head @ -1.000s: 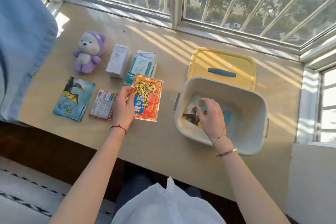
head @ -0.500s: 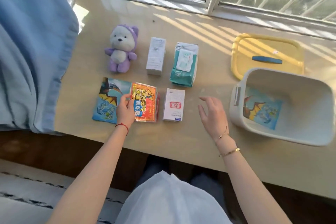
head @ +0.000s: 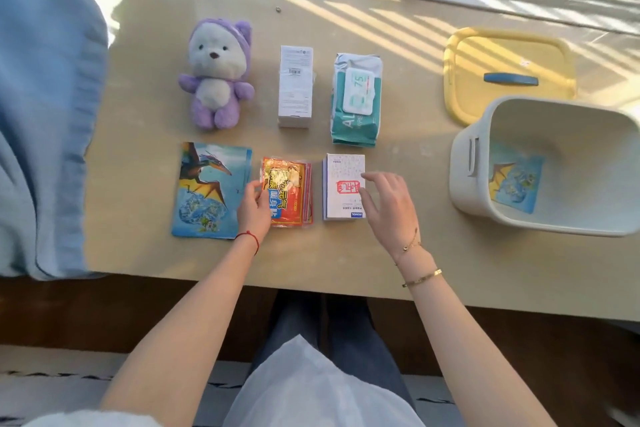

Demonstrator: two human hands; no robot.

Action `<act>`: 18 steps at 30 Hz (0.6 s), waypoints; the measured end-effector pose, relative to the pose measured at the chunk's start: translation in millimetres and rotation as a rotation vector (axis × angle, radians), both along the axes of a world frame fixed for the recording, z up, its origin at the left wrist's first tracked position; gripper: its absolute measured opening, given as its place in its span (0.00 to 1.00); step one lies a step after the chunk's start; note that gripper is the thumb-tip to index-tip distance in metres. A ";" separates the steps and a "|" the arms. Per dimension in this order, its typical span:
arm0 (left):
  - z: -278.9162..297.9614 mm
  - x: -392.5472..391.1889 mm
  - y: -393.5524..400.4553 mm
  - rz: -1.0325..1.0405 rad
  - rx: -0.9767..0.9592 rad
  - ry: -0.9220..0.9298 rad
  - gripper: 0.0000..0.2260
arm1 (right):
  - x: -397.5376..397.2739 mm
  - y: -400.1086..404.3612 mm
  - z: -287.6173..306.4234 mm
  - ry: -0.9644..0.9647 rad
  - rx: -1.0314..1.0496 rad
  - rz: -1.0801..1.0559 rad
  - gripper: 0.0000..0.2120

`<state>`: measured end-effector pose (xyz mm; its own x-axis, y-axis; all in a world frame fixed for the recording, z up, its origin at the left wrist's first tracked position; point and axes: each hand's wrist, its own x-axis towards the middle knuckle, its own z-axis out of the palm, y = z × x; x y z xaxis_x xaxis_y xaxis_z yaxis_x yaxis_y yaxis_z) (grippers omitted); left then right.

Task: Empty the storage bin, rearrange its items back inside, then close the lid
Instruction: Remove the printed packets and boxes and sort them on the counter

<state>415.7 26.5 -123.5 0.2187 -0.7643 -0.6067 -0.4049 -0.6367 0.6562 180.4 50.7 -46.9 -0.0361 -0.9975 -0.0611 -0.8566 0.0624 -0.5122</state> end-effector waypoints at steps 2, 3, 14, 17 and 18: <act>-0.6 -1.9 -0.4 -0.039 0.012 -0.021 0.16 | -0.4 1.2 -1.1 0.006 0.008 -0.010 0.11; -0.8 -2.4 -0.3 -0.071 0.004 -0.054 0.17 | -1.0 2.0 -1.7 0.011 0.013 -0.012 0.11; 45.7 -2.9 0.1 -0.541 -0.382 -0.522 0.15 | -27.1 13.9 15.0 0.016 -0.039 -0.051 0.11; 64.4 -13.9 -3.8 -0.574 -0.479 -0.534 0.13 | -46.0 21.0 24.0 0.029 -0.053 -0.068 0.12; 69.9 -19.7 -5.2 -0.577 -0.505 -0.518 0.13 | -54.2 23.7 26.8 0.034 -0.056 -0.076 0.12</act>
<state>396.0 21.3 -53.6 -0.1270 -0.9863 -0.1048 -0.8910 0.0670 0.4490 126.1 74.4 -20.0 -0.1133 -0.9936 -0.0028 -0.8672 0.1003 -0.4878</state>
